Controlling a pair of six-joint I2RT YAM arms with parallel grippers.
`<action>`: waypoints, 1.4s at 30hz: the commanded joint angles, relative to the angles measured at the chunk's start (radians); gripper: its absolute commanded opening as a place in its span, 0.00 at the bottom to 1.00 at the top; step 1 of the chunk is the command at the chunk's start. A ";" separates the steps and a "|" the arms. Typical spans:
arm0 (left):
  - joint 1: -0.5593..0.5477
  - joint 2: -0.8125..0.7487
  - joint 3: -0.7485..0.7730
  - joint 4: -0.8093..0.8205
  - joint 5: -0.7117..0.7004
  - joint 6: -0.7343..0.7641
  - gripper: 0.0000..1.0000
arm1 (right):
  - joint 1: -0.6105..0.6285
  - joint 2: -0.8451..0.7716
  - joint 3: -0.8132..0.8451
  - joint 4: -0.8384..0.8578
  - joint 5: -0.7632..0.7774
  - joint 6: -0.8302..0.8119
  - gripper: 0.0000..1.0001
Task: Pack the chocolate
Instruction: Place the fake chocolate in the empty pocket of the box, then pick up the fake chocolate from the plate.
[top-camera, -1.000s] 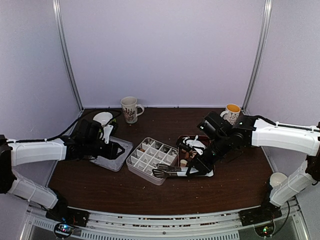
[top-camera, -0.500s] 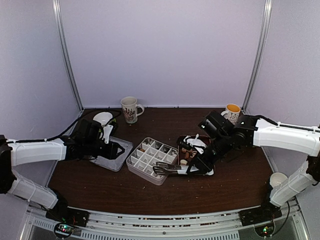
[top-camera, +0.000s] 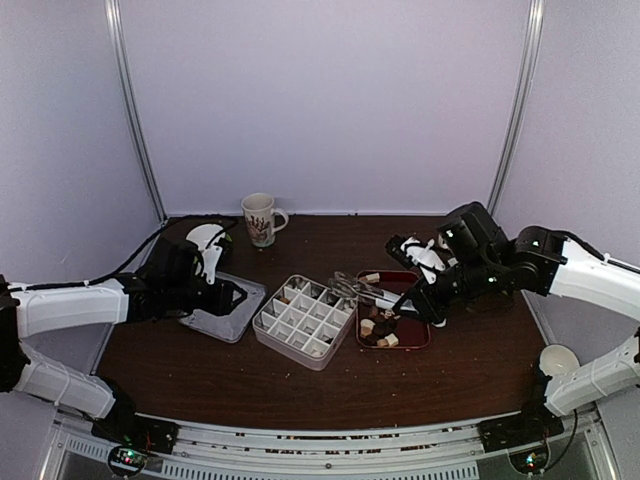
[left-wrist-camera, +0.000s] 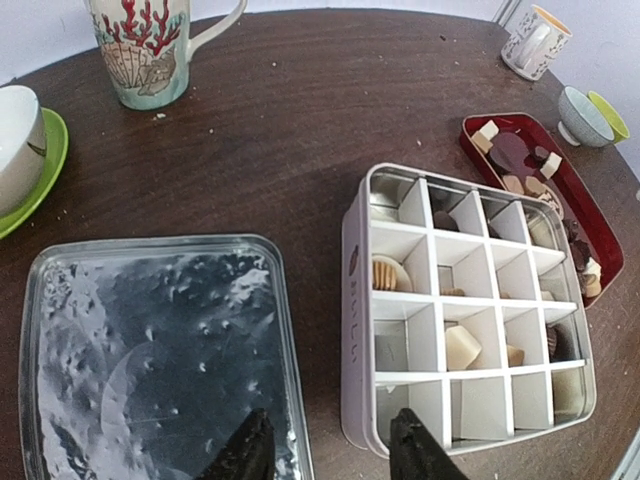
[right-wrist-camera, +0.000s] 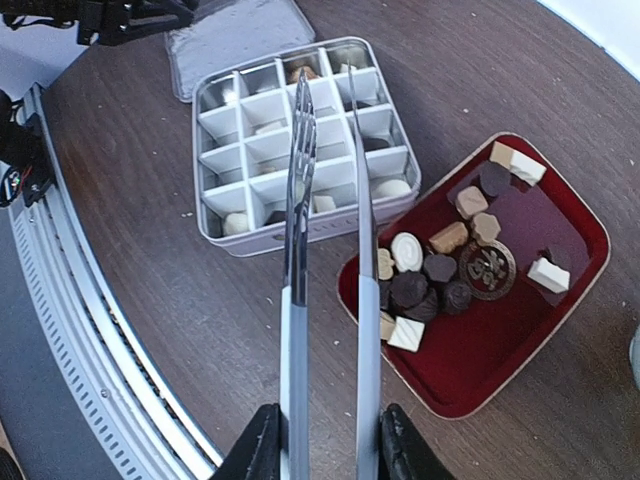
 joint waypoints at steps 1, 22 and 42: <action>-0.001 0.014 0.004 0.119 -0.061 0.051 0.44 | -0.026 -0.025 -0.016 -0.059 0.097 0.041 0.32; 0.135 0.049 -0.063 0.480 0.040 0.076 0.60 | -0.160 -0.036 -0.042 -0.156 0.108 0.233 0.34; 0.135 0.006 -0.104 0.502 0.067 0.130 0.97 | -0.230 0.063 -0.013 -0.209 0.183 0.261 0.39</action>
